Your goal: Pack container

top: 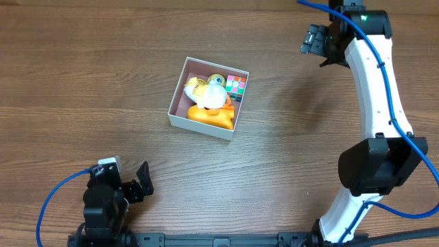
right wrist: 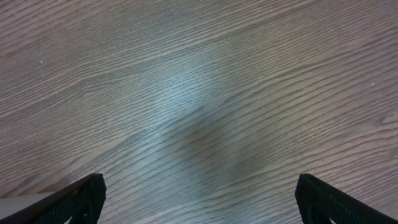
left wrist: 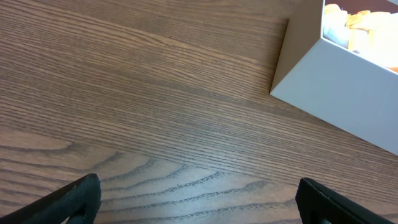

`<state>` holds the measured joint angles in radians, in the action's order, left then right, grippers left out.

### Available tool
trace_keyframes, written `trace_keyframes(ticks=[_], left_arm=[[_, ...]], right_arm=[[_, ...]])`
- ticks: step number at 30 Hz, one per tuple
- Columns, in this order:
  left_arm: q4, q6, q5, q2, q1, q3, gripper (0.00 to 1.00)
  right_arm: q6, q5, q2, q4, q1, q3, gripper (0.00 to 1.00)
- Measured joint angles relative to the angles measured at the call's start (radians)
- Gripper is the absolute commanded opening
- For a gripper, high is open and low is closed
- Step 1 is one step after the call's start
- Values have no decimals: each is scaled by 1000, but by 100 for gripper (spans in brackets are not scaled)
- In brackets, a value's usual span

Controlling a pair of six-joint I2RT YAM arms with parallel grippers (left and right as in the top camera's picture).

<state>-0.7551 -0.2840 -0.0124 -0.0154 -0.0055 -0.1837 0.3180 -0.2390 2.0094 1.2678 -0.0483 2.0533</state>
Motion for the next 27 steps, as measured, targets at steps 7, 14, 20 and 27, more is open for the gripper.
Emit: trace_keyframes(ticks=[7, 14, 20, 27], left_arm=[[0, 0, 0, 0, 0, 0, 100], [0, 0, 0, 0, 0, 0, 100], [3, 0, 0, 1, 0, 1, 100], [3, 0, 0, 2, 0, 1, 100]], right_arm=[[0, 75, -19, 1, -8, -1, 100], [0, 104, -354, -57, -25, -77, 100], [3, 109, -768, -279, -25, -477, 100], [-16, 136, -1129, -454, -32, -945, 100]])
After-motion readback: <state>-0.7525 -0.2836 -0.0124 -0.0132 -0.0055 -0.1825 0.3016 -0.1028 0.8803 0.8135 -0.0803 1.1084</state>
